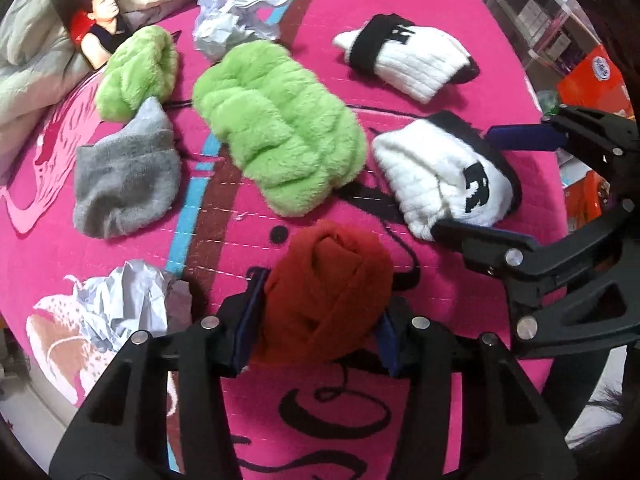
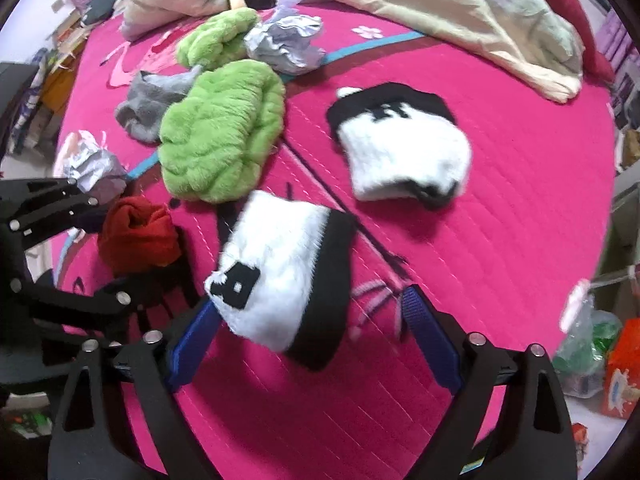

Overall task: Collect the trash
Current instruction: 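Grasp the dark red sock with the left gripper while the right gripper grasps the white-black sock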

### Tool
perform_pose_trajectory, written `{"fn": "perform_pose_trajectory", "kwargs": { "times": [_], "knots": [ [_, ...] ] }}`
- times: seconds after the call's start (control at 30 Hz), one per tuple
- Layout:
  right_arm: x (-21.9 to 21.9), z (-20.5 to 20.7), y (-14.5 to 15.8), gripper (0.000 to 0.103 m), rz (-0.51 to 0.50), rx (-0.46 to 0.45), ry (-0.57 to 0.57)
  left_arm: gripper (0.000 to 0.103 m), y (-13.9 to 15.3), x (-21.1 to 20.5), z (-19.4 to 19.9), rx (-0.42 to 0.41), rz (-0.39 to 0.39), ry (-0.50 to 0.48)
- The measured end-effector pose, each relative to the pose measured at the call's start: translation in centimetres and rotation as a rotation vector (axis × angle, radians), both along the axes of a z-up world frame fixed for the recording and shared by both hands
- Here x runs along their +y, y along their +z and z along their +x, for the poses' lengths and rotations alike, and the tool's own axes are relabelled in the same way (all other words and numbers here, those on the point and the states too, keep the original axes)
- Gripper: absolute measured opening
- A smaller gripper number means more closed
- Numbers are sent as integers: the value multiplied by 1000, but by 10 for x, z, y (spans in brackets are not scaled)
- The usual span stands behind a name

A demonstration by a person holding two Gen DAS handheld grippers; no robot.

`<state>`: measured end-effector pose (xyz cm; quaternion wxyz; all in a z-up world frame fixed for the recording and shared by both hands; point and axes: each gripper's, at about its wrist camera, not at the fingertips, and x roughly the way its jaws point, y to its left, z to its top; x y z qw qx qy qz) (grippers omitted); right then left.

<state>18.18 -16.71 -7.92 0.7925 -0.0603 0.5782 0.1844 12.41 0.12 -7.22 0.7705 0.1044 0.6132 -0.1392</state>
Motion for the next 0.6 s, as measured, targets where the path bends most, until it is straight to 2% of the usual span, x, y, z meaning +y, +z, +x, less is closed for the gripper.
{"fn": "perform_pose_trajectory", "kwargs": {
  "times": [0.07, 0.1, 0.13, 0.2, 0.33, 0.6],
  "knots": [
    [1, 6, -5, 70, 28, 10, 7, 48, 2, 5, -1, -1, -5, 6],
    [2, 8, -6, 61, 39, -1, 7, 48, 2, 7, -2, -3, 0, 9],
    [4, 8, -6, 58, 35, -11, 15, 48, 3, 9, -3, -5, 9, 11],
    [8, 2, -1, 40, 41, -24, 42, 48, 6, 6, -5, -8, 25, 10],
    [6, -17, 12, 39, 15, -59, 56, 48, 14, -8, -15, -27, 40, -10],
    [-30, -48, 32, 40, 12, -74, -8, 48, 30, -38, -30, -58, 60, -64]
  ]
}}
